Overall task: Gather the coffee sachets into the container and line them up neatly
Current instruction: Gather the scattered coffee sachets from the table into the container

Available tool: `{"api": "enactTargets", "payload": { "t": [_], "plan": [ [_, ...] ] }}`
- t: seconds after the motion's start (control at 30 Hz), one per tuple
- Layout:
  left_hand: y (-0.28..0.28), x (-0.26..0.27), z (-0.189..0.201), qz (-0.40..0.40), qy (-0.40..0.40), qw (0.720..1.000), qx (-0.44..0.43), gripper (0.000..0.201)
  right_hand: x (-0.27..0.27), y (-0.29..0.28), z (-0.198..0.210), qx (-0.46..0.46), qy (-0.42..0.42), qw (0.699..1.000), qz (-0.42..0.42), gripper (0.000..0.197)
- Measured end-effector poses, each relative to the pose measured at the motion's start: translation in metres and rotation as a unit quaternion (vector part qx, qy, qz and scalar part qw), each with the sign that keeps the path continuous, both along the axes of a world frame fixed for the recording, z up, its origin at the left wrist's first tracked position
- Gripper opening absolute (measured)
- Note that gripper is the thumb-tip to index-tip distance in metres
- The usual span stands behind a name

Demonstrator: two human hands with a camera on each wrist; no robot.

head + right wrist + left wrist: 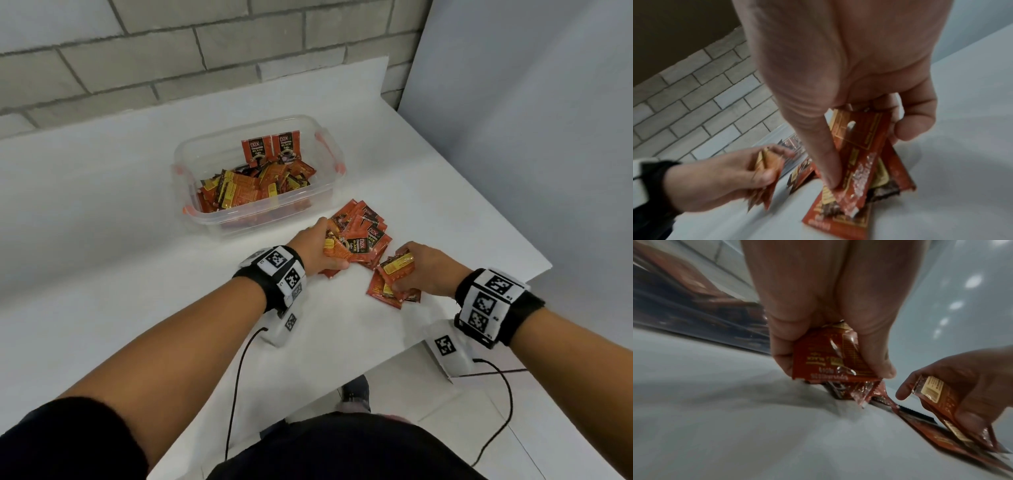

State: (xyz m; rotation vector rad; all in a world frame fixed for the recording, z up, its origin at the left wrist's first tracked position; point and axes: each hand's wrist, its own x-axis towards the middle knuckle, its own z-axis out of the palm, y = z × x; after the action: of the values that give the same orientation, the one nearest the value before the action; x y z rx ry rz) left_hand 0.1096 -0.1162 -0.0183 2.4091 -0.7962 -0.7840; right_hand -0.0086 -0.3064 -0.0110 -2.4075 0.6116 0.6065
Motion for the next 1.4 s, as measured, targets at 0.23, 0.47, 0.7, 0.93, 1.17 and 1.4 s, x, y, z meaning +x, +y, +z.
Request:
{"api": "enactTargets", "payload": {
  "t": [0.23, 0.47, 0.7, 0.93, 1.17, 1.4],
  "plan": [
    [-0.038, 0.001, -0.021, -0.027, -0.050, 0.995, 0.079, 0.099, -0.004, 0.014, -0.021, -0.121, 0.003, 0.992, 0.035, 0.070],
    [-0.037, -0.003, -0.022, 0.021, -0.126, 0.989, 0.074, 0.075, -0.005, 0.010, -0.016, -0.071, -0.016, 0.996, 0.044, 0.056],
    [-0.018, 0.006, -0.004, 0.047, -0.087, 0.992, 0.078, 0.068, 0.015, -0.002, -0.005, 0.076, -0.030, 0.992, 0.097, 0.044],
    [0.055, 0.040, 0.057, 0.224, -0.089, 0.966, -0.095, 0.058, 0.080, 0.025, 0.047, 0.218, -0.186, 0.958, 0.010, 0.020],
    [0.093, 0.093, 0.065, 0.381, -0.105, 0.917, -0.054, 0.047, 0.183, 0.088, 0.060, 0.181, -0.289, 0.940, 0.023, 0.017],
    [0.076, 0.114, 0.043, 0.372, -0.096, 0.923, 0.036, 0.067, 0.238, 0.110, 0.021, -0.025, -0.192, 0.976, 0.095, 0.039]
  ]
}}
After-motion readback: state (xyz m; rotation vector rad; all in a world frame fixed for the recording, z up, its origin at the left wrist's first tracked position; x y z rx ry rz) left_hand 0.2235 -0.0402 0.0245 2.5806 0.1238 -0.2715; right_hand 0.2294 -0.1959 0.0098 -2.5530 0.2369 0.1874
